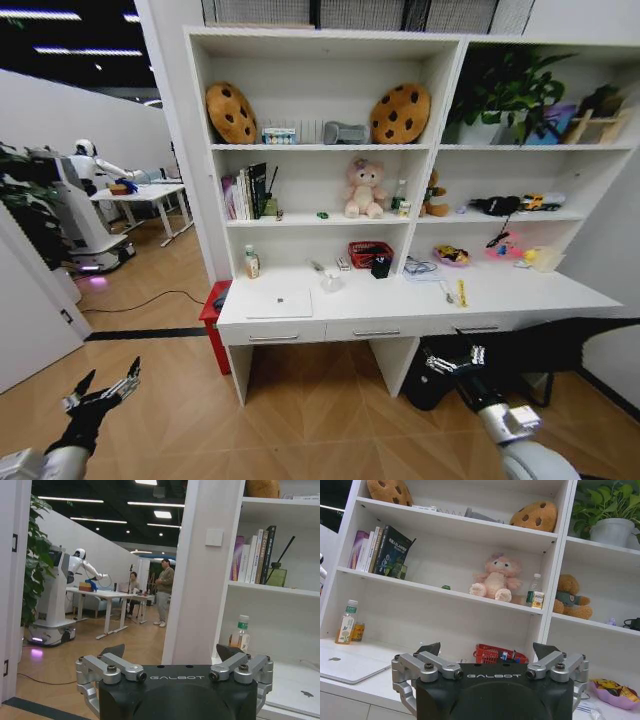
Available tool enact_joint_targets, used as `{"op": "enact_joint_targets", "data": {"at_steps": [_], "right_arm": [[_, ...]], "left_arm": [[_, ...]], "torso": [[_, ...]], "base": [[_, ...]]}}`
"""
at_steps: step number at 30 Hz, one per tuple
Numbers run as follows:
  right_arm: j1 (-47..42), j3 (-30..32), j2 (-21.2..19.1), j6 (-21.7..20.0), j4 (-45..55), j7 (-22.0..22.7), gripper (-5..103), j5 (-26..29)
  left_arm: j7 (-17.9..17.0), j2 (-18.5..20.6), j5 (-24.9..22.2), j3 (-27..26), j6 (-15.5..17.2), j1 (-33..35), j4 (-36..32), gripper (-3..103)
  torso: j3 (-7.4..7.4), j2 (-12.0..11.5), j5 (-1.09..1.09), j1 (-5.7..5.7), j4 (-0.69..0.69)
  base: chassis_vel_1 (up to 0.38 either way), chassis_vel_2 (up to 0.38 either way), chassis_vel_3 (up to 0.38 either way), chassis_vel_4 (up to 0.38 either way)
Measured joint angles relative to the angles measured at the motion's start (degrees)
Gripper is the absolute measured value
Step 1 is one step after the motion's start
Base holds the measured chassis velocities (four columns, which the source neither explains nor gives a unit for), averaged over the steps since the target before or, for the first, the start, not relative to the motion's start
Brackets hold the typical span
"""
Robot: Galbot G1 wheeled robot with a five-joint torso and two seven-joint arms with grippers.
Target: Organize the objects on the table.
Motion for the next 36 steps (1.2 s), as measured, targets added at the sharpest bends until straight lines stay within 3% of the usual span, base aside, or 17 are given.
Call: {"op": "enact_joint_targets", "data": {"at_steps": [36], "right_arm": [[0.0, 0.0, 0.0, 0.0, 0.0, 0.0, 100, 0.0]], "left_arm": [[0.0, 0.0, 0.0, 0.0, 0.0, 0.0, 0.0, 100]], "torso": [[0.0, 0.01, 0.0, 0.0, 0.0]], "base": [[0.0, 0.0, 0.0, 0.0]]}}
